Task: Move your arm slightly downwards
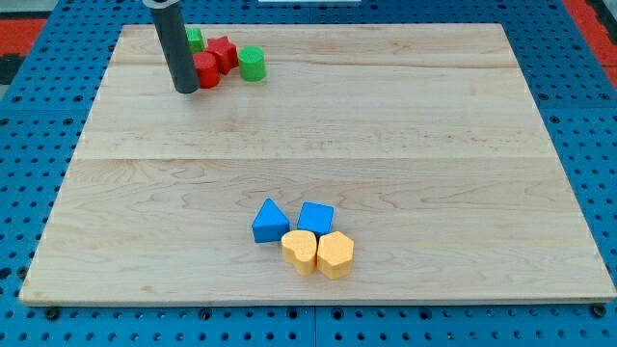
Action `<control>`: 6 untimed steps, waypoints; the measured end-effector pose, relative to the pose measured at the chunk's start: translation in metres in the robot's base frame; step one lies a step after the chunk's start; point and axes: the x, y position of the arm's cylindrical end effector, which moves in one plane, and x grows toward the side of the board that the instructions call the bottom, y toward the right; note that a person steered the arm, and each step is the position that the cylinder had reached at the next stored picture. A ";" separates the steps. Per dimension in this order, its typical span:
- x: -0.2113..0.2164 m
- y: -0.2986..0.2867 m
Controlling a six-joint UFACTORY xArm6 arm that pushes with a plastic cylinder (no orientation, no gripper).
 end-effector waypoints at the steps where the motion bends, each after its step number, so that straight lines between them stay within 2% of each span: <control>1: 0.001 0.000; 2: 0.001 0.000; 3: 0.043 0.008; 4: 0.114 -0.003; 5: 0.169 0.041; 6: 0.172 0.042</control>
